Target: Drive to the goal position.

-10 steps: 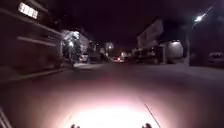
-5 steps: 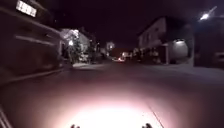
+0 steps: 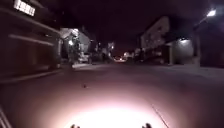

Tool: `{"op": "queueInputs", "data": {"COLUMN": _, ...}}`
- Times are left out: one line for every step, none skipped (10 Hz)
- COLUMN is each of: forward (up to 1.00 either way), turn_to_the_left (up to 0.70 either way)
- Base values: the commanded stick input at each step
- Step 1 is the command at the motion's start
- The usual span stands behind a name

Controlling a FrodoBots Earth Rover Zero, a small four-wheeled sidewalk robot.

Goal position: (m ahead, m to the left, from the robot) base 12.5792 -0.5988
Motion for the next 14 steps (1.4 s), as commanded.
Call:
{"op": "queueInputs", "data": {"forward": 0.85, "turn_to_the_left": 0.00}}
{"op": "queueInputs", "data": {"forward": 0.85, "turn_to_the_left": 0.00}}
{"op": "queueInputs", "data": {"forward": 0.85, "turn_to_the_left": 0.00}}
{"op": "queueInputs", "data": {"forward": 0.85, "turn_to_the_left": 0.00}}
{"op": "queueInputs", "data": {"forward": 0.85, "turn_to_the_left": 0.00}}
{"op": "queueInputs", "data": {"forward": 0.85, "turn_to_the_left": 0.00}}
{"op": "queueInputs", "data": {"forward": 0.85, "turn_to_the_left": 0.00}}
{"op": "queueInputs", "data": {"forward": 0.85, "turn_to_the_left": 0.00}}
{"op": "queueInputs", "data": {"forward": 0.85, "turn_to_the_left": -0.04}}
{"op": "queueInputs", "data": {"forward": 0.85, "turn_to_the_left": -0.08}}
{"op": "queueInputs", "data": {"forward": 0.85, "turn_to_the_left": 0.00}}
{"op": "queueInputs", "data": {"forward": 0.85, "turn_to_the_left": 0.00}}
{"op": "queueInputs", "data": {"forward": 0.85, "turn_to_the_left": 0.00}}
{"op": "queueInputs", "data": {"forward": 0.85, "turn_to_the_left": 0.00}}
